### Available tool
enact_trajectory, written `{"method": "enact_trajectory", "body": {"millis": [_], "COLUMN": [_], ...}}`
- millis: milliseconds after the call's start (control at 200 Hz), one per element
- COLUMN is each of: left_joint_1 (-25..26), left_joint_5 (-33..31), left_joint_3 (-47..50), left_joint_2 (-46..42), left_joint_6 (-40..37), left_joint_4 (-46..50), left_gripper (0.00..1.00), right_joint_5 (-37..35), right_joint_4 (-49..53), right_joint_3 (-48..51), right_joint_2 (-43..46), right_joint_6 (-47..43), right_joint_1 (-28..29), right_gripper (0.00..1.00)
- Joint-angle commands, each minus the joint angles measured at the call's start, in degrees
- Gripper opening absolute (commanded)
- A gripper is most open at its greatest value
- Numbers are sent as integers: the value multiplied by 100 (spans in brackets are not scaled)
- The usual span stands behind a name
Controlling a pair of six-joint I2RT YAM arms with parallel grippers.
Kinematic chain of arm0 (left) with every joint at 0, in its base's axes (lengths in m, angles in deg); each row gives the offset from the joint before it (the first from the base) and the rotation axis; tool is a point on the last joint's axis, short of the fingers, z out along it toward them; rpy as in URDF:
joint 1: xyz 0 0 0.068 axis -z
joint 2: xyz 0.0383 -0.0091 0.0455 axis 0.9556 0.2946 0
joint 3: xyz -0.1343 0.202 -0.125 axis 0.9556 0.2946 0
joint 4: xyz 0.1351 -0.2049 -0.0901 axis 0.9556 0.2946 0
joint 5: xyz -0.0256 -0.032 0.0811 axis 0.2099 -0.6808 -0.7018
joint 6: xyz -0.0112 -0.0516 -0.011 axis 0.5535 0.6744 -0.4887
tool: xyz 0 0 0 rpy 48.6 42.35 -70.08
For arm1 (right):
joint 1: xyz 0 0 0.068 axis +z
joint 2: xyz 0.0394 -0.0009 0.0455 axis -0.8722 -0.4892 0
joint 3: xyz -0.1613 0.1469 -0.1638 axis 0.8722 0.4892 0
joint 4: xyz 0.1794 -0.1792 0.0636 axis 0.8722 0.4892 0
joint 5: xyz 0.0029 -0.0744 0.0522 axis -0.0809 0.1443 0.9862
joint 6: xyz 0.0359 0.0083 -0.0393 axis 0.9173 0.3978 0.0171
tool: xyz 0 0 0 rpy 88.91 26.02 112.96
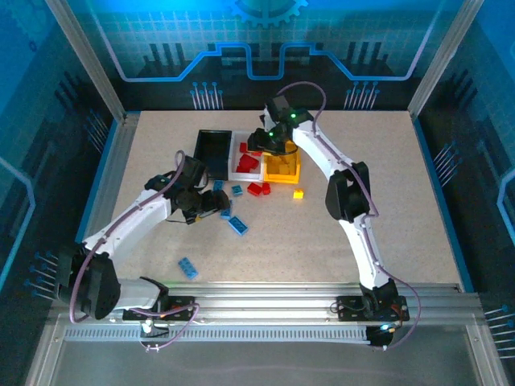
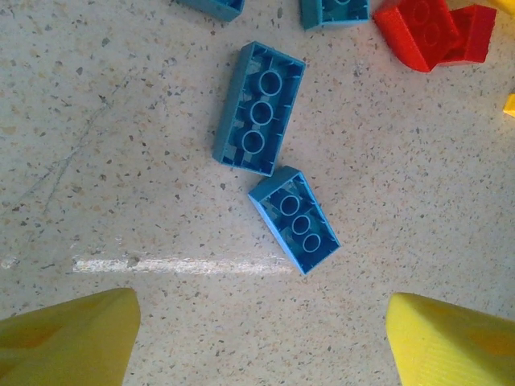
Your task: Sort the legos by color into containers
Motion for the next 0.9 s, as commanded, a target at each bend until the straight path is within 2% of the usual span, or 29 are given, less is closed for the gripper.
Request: {"method": "enact_trajectory", "body": {"millis": [0,120,200,425,550,715,790,895], "left_joint_1": [18,21,62,539,711,852,911,1019], "left_joint_5": [-3,85,102,16,56,89,234,129], "left_joint_3": [-167,-252,-283,-599,-897,-1262,-1470,-2018], "left_joint_2": [15,71,98,405,771,1325,1608,2150], "left_joint_6": [-87,-118,-169,-437,-278,411,806,1001], "left_joint_4": [167,170,154,209,214,33,-102,48], "left_gripper": [82,83,83,83,83,83,82,79], "right_joint_5": [103,15,-190,-587,-609,-440,-335,-351], "right_joint_4": [353,460,505,-254,-432,-569,-590,-543], "right_joint_3": [-387,-236,288,3750,5495,7183,7680,8193], "right_joint_2": [-153,140,646,3258,4639,5939,6413,7076], "right_joint_6": [57,30,-72,59,199,362,409,442], "right_joint_1": [-11,30,83,178,258,271,269,231], "right_gripper": [59,61,62,63,62,60,58,56]}}
